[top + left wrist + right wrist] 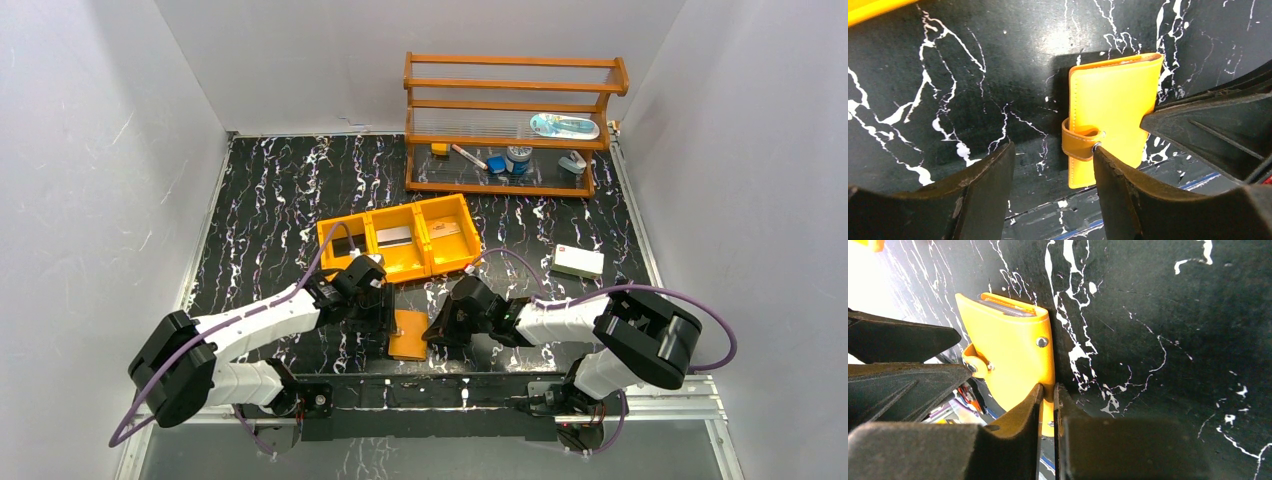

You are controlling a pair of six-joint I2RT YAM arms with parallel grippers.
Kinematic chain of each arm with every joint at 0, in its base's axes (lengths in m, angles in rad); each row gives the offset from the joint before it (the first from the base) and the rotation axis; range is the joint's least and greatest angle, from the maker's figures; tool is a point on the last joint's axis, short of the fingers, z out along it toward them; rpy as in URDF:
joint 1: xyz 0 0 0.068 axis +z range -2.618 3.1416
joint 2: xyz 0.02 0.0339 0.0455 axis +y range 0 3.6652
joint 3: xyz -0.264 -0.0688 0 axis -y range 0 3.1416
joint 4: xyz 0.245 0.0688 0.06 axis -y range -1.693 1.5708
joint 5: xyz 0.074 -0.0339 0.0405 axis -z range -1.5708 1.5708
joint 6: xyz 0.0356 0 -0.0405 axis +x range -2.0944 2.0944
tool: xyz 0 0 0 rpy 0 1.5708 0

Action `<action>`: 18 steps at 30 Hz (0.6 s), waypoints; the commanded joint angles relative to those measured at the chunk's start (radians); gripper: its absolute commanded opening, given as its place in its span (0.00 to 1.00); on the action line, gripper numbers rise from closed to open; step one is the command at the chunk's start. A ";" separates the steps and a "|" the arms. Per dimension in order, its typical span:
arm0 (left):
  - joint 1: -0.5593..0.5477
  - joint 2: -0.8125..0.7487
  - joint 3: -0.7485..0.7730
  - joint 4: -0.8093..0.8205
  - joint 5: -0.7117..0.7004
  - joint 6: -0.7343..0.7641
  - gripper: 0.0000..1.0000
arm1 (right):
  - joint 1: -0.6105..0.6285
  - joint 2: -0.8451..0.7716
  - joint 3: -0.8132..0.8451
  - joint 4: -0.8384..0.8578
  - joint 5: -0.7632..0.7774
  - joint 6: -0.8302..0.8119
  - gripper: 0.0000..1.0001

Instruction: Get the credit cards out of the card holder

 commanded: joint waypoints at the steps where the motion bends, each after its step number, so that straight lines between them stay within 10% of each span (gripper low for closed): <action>1: 0.004 0.005 0.045 -0.076 -0.055 0.036 0.57 | -0.007 0.004 0.010 -0.109 0.089 -0.040 0.16; 18: -0.030 0.047 0.225 -0.103 -0.048 0.069 0.65 | -0.007 0.014 0.024 -0.114 0.093 -0.042 0.16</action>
